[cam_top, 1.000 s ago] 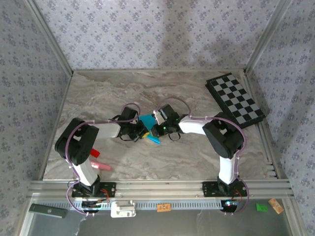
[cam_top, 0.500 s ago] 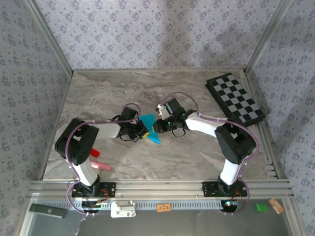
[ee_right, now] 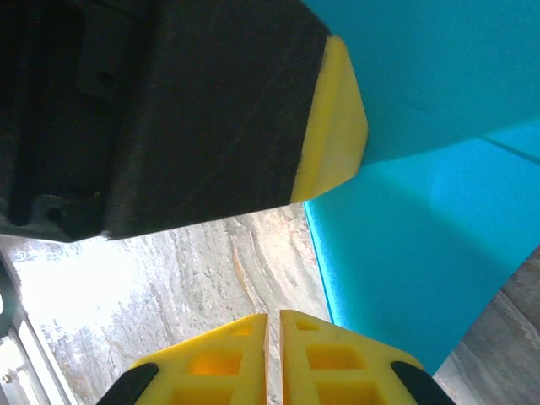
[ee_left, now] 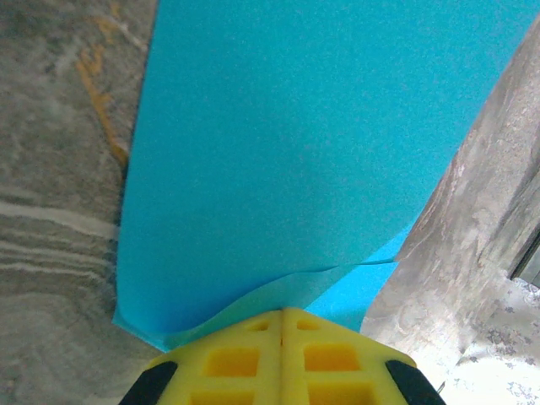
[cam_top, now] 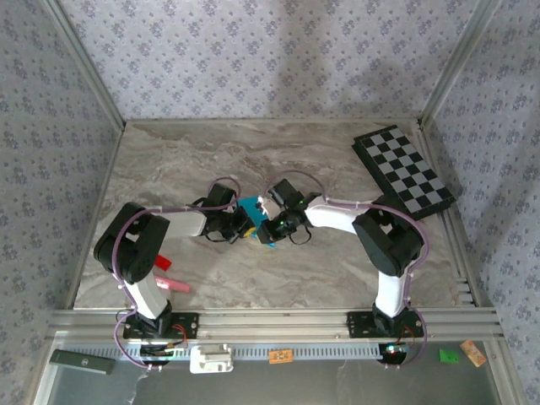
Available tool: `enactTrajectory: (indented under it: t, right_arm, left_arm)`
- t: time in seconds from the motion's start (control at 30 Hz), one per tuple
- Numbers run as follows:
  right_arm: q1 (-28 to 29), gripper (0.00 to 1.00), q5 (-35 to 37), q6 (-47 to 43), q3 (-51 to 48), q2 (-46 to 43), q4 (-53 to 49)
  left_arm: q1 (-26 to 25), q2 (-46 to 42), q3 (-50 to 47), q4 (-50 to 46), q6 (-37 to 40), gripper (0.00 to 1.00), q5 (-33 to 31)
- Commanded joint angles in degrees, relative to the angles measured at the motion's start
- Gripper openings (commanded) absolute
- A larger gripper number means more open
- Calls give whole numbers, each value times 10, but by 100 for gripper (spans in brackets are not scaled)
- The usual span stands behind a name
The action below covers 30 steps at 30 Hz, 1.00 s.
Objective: Fold a paper plane with a square sheet of paper (pick it up from the middle)
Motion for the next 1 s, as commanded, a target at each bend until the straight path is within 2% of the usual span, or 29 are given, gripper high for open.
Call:
enactTrajectory:
  t: [0.0, 0.2, 0.97]
  right_arm:
    - [0, 12, 7, -11, 18, 12, -24]
    - [1, 11, 31, -10, 21, 20, -35]
    - [-5, 12, 30, -14, 15, 45, -58]
  left_arm:
    - [-3, 16, -16, -41, 1, 5, -32]
    - [-3, 19, -17, -42, 0, 5, -30]
    - [-3, 18, -16, -45, 5, 5, -30]
